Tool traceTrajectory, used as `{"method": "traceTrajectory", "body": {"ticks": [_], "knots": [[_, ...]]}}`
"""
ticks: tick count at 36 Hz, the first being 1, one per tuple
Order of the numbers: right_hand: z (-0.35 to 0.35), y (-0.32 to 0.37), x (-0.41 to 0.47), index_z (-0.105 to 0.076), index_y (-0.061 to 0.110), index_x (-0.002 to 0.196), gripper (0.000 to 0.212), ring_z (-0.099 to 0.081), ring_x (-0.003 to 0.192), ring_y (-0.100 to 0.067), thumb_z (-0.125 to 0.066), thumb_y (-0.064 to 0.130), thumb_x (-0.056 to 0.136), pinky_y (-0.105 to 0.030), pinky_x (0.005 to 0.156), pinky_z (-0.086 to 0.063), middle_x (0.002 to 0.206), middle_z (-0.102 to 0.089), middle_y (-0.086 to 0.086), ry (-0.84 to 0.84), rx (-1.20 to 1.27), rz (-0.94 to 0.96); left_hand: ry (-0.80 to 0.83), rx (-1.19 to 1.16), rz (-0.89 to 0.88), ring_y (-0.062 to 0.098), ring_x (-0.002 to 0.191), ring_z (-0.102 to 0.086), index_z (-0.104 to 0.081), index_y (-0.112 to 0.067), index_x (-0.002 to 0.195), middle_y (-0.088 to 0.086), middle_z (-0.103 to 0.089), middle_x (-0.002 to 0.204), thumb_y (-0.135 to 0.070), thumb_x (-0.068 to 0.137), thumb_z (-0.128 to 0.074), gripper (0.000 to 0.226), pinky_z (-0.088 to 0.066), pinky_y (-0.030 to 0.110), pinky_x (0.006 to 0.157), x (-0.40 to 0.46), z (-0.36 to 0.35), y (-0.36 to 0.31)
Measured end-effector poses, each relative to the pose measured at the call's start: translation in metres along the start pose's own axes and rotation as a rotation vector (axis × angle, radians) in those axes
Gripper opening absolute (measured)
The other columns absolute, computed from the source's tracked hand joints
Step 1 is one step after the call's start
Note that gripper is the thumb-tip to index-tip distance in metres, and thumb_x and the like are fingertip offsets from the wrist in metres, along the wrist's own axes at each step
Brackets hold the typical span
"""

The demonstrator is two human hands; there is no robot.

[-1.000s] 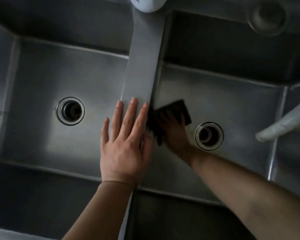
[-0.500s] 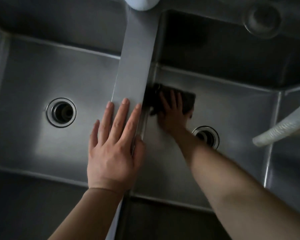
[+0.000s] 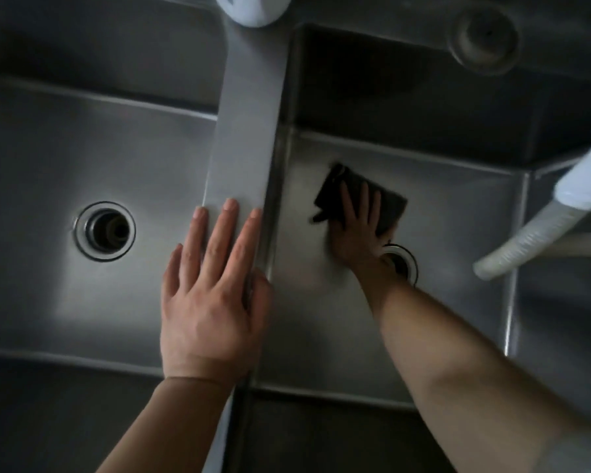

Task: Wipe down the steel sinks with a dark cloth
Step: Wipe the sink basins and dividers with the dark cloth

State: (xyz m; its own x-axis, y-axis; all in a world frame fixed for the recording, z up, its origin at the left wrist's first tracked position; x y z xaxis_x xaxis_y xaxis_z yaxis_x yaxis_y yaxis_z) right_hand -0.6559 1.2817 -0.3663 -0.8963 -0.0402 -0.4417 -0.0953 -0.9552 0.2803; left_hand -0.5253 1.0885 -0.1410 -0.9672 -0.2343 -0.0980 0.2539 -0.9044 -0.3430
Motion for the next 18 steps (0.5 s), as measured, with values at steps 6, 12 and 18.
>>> {"method": "traceTrajectory", "body": {"ticks": [6,12,18], "knots": [[-0.046,-0.049,-0.119,-0.007,0.047,0.155,0.066,0.005,0.153,-0.029,-0.036,0.053,0.096,-0.074,0.109,-0.007,0.166,0.002,0.004,0.111,-0.208,0.376,0.039,-0.014,0.005,0.023,0.152,-0.011,-0.029,-0.029,0.154,-0.003,-0.022,0.163,-0.036,0.092,-0.042,0.064,-0.028,0.054,0.114,0.003,0.000,-0.001],[-0.049,-0.073,-0.153,-0.017,0.047,0.154,0.062,-0.015,0.152,-0.031,-0.037,0.052,0.096,-0.076,0.105,-0.023,0.165,-0.020,0.002,0.230,-0.405,0.793,0.032,-0.007,0.010,0.021,0.153,-0.009,-0.029,-0.029,0.154,-0.003,-0.023,0.163,-0.037,0.091,-0.039,0.064,-0.028,0.051,0.114,0.001,0.002,-0.002],[0.006,-0.063,-0.041,-0.012,0.045,0.155,0.067,0.005,0.154,-0.022,-0.045,0.045,0.097,-0.070,0.111,-0.008,0.168,-0.001,0.003,0.053,-0.095,0.090,-0.006,-0.024,0.015,0.019,0.152,-0.011,-0.031,-0.029,0.153,-0.004,-0.025,0.162,-0.037,0.092,-0.039,0.062,-0.027,0.047,0.113,0.000,0.001,-0.004]]}}
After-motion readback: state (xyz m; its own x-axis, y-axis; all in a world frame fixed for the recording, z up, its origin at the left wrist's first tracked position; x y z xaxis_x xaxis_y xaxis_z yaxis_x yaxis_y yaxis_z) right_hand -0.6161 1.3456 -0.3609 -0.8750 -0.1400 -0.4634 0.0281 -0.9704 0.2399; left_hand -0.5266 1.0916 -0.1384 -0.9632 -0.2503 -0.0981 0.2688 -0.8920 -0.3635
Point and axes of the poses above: each hand's wrist, its own x-axis towards the middle knuckle, its own z-axis out of the back of the hand, y = z × x, the point moved 2 cm from there along x, towards the middle knuckle
